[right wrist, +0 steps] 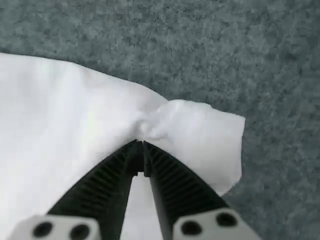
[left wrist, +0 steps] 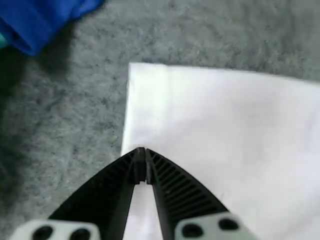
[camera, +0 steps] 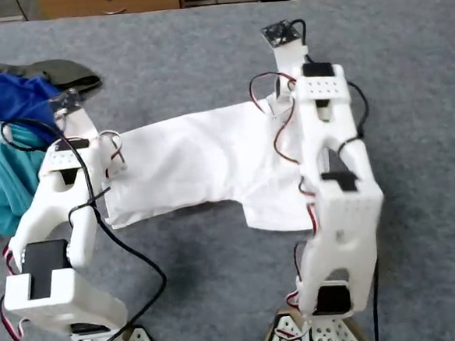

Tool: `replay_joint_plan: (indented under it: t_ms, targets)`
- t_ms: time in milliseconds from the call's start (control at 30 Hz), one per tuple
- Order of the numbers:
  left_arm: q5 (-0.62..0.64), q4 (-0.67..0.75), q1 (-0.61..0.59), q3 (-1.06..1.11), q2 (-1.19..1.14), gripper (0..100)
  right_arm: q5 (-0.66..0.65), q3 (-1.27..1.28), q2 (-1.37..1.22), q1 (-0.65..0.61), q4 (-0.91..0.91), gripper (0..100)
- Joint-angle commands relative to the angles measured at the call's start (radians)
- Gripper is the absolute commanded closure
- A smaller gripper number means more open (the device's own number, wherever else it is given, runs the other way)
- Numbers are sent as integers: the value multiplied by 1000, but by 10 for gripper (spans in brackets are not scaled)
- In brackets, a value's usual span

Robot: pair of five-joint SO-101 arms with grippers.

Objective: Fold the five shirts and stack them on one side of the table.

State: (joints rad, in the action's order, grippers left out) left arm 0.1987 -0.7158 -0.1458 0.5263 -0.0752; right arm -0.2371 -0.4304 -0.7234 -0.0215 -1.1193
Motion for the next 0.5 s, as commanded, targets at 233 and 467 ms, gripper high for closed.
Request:
replay_joint_plan:
  t_ms: [233,467]
  targets:
    - [-34,-20,-12,-169,-107,981,11,-894,-461,134,-318,990]
    - [41,-195,-60,-425,-292,981,-54,-1236,-555,16,-568,993]
